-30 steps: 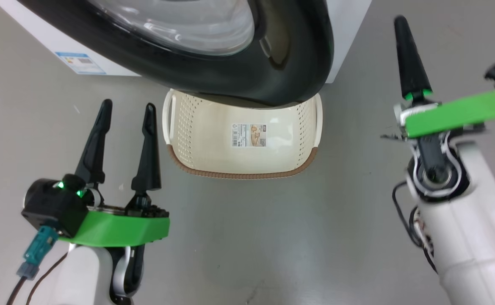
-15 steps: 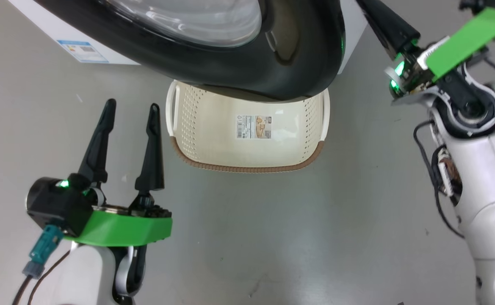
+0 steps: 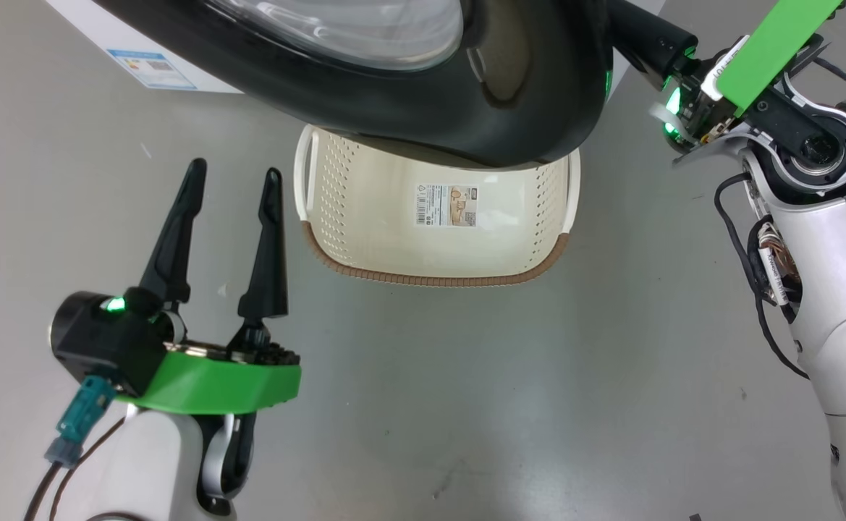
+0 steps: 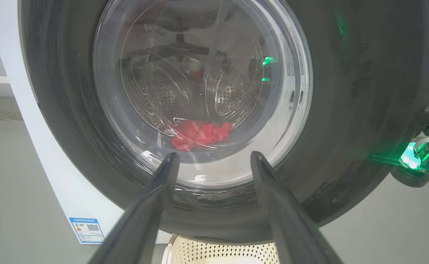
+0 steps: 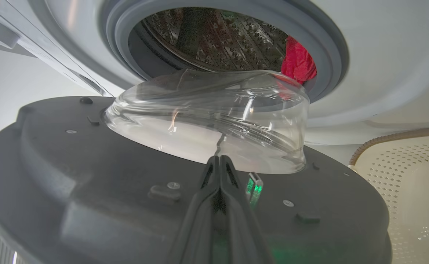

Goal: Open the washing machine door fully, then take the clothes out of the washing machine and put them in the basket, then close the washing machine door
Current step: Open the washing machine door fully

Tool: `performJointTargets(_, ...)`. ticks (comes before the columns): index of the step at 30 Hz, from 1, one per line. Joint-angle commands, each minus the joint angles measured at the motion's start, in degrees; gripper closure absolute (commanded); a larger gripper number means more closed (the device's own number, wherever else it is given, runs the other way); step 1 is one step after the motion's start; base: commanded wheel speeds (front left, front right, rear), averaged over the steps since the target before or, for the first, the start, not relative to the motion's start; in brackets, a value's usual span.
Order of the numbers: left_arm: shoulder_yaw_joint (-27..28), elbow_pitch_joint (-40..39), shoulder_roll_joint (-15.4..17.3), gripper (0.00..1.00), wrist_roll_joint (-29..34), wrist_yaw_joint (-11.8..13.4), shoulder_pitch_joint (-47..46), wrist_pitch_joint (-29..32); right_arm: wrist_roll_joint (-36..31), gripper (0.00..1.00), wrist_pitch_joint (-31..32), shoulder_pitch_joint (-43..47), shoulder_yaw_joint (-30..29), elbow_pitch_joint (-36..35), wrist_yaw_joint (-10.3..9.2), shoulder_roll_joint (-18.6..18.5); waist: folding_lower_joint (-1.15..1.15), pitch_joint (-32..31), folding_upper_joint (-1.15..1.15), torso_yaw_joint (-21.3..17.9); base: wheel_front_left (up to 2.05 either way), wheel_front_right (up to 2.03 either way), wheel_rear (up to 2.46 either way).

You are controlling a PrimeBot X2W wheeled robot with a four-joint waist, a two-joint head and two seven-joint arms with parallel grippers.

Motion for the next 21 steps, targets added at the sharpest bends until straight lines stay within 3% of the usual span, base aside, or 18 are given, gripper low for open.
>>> performJointTargets(1,1.56,-1.08,1.16,0.00,0.12,0.07,-0.25,-0.44,0.77,1.00,0.57,-0.42,0.48,-1.25,0.29,1.02,0.00,-0.13,0.00,0.13,0.00,0.00,0.00)
performJointTargets(21,1.61,0.15,1.16,0.00,-0.01,0.89,1.41,-0.44,4.88,1.00,4.34,6.44,3.35,-3.99,0.29,-0.19,0.00,-4.40,0.00,1.22,0.00,0.00,0.00)
